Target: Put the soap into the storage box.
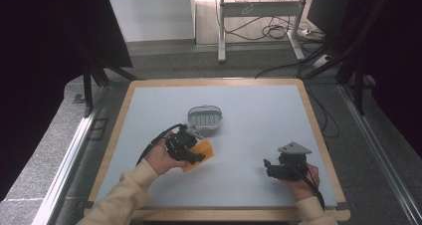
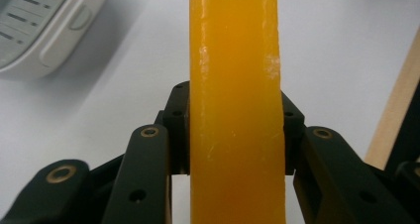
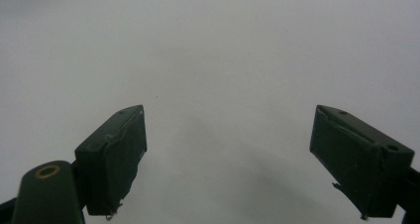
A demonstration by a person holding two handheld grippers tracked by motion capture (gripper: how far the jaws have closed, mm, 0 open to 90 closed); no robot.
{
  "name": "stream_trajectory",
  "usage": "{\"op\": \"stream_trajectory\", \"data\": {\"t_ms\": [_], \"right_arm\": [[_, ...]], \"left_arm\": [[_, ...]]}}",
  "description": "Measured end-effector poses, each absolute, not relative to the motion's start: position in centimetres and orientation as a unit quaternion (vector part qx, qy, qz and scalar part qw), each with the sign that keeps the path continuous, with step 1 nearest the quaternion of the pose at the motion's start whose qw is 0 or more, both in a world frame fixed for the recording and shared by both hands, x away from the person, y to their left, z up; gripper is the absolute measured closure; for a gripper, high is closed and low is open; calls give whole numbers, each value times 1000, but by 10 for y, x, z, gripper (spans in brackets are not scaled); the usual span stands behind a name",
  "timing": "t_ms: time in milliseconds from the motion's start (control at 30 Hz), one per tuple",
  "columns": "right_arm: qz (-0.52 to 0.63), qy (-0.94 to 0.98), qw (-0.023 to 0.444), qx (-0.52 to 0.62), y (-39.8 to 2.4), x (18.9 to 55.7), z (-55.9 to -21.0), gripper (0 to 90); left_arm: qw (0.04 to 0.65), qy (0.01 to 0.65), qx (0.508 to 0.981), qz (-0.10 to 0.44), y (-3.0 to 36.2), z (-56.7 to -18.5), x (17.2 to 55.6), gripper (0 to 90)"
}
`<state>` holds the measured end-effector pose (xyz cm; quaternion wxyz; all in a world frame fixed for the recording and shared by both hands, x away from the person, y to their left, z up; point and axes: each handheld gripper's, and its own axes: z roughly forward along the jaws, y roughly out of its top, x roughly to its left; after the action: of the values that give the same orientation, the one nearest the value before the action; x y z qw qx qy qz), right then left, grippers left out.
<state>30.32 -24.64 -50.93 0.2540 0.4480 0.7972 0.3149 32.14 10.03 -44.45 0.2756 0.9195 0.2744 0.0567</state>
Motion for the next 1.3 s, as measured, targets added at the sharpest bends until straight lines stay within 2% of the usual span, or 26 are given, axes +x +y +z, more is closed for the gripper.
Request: {"op": "stream_trajectory", "data": {"t_ms": [700, 1033, 1300], "right_arm": [[321, 795, 265, 442, -246, 302, -508, 160], [322, 795, 265, 441, -245, 301, -507, 160], [325, 794, 266, 439, -244, 301, -507, 160]], "left_arm": [[262, 263, 926, 66, 104, -442, 339, 618], [271, 256, 924, 83, 105, -428, 342, 618], [290, 258, 919, 75, 111, -421, 350, 619]]}}
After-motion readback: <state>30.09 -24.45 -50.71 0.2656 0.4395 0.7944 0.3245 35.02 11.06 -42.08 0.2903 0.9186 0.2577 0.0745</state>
